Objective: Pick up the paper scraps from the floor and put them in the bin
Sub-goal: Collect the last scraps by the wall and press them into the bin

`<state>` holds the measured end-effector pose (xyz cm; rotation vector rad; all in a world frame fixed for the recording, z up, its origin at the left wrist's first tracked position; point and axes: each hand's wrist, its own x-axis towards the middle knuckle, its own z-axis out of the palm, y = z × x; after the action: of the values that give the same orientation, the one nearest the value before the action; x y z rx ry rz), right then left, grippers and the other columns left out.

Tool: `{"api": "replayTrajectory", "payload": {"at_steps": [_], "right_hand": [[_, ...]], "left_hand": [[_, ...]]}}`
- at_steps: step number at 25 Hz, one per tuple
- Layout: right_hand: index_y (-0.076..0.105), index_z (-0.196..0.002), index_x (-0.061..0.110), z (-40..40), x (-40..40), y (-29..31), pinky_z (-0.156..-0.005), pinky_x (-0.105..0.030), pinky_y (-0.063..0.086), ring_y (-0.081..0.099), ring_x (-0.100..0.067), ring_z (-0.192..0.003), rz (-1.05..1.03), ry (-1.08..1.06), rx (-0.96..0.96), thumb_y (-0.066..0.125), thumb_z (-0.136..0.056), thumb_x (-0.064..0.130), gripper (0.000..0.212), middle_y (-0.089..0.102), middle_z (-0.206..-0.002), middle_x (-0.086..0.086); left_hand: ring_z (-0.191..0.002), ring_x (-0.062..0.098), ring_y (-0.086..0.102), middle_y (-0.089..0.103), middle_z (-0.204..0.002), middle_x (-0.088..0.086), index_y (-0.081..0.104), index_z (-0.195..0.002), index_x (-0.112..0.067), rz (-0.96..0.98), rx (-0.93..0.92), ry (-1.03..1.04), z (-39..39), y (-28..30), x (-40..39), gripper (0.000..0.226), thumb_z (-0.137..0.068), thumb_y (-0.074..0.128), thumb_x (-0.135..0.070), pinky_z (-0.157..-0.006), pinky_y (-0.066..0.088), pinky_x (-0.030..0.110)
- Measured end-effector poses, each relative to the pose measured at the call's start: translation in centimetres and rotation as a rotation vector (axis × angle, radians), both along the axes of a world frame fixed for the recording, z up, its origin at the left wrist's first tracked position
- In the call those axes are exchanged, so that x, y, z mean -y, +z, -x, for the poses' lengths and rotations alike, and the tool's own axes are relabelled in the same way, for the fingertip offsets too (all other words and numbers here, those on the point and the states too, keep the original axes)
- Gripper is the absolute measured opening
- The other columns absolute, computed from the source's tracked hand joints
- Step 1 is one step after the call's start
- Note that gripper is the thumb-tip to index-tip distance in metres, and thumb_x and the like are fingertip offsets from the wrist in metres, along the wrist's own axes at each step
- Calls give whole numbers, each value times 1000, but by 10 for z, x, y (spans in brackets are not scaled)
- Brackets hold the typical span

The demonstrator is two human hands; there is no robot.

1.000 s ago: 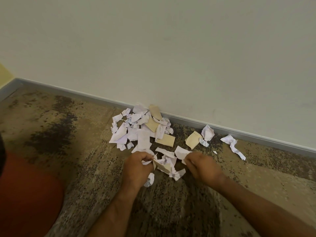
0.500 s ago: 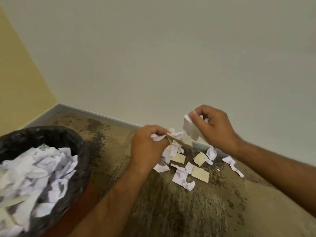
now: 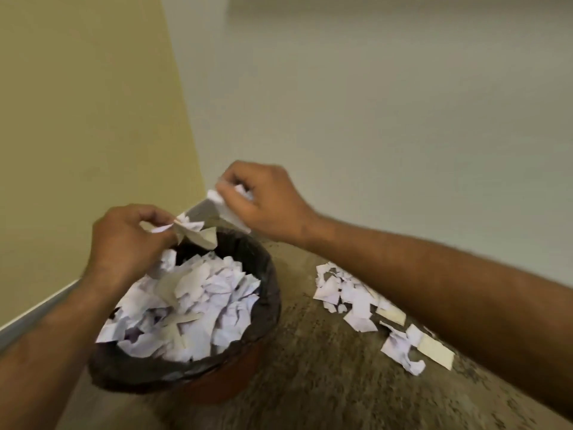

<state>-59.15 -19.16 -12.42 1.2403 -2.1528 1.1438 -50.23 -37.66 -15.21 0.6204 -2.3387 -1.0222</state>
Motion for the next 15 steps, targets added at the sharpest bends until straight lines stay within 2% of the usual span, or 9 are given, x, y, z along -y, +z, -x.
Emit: {"api": "replayTrajectory", "payload": {"at_steps": [2, 4, 6, 8, 10, 12, 13, 15], "right_hand": [[67, -89, 10, -13, 37, -31, -65, -35, 49, 59, -19, -73, -156, 98, -36, 55, -95, 20, 17, 68, -84, -4], [64, -94, 12, -23, 59, -60, -65, -40, 51, 57, -20, -77, -322, 148, -85, 49, -98, 26, 20, 64, -89, -4], [63, -98, 13, -27, 65, -86, -69, -44, 50, 51, -19, -80, -462, 175, -130, 46, -99, 33, 26, 59, -94, -5], [62, -107, 15, -26, 59, -107, -80, -48, 44, 46, -20, -89, -614, 168, -141, 44, -99, 44, 35, 55, -106, -7], [57, -119, 18, -23, 47, -121, -93, -52, 35, 43, -24, -109, -705, 168, -78, 41, -96, 57, 47, 50, -123, -7], [48, -132, 19, -23, 45, -125, -103, -57, 28, 34, -28, -128, -687, 178, -13, 39, -91, 66, 63, 41, -141, -9], [38, -142, 19, -21, 48, -125, -108, -60, 22, 23, -32, -139, -708, 181, 42, 40, -89, 69, 73, 30, -152, -10], [6, -154, 25, -16, 61, -129, -115, -62, 2, -8, -33, -148, -849, 235, 125, 43, -84, 75, 94, -6, -163, -8]], "left_hand": [[-58, 23, 63, 71, -75, 3, 70, -68, -22, 131, 103, 53, -15, -22, 23, 13, -73, 79, -14, -60, 53, 32], [-67, 19, 60, 66, -76, -2, 64, -65, -31, 210, 181, 49, -25, -44, 31, 24, -75, 78, -14, -62, 43, 28], [-67, 10, 56, 66, -81, -7, 62, -70, -38, 233, 258, 12, -30, -61, 34, 23, -78, 74, -20, -61, 40, 25], [-83, 14, 60, 69, -98, -8, 66, -92, -37, 322, 374, -28, -30, -71, 36, 15, -79, 71, -32, -76, 46, 33], [-109, 25, 48, 64, -113, -6, 62, -115, -34, 442, 467, -30, -31, -75, 34, 37, -80, 56, -43, -90, 36, 41], [-118, 30, 39, 55, -126, 5, 53, -130, -28, 435, 425, -62, -37, -73, 37, 57, -77, 39, -42, -94, 32, 44], [-123, 32, 37, 49, -135, 10, 47, -138, -26, 381, 431, -88, -40, -71, 35, 65, -76, 35, -42, -99, 32, 46], [-141, 30, 26, 30, -154, 12, 25, -152, -22, 247, 522, -143, -42, -80, 33, 80, -76, 35, -44, -112, 26, 44]]}}
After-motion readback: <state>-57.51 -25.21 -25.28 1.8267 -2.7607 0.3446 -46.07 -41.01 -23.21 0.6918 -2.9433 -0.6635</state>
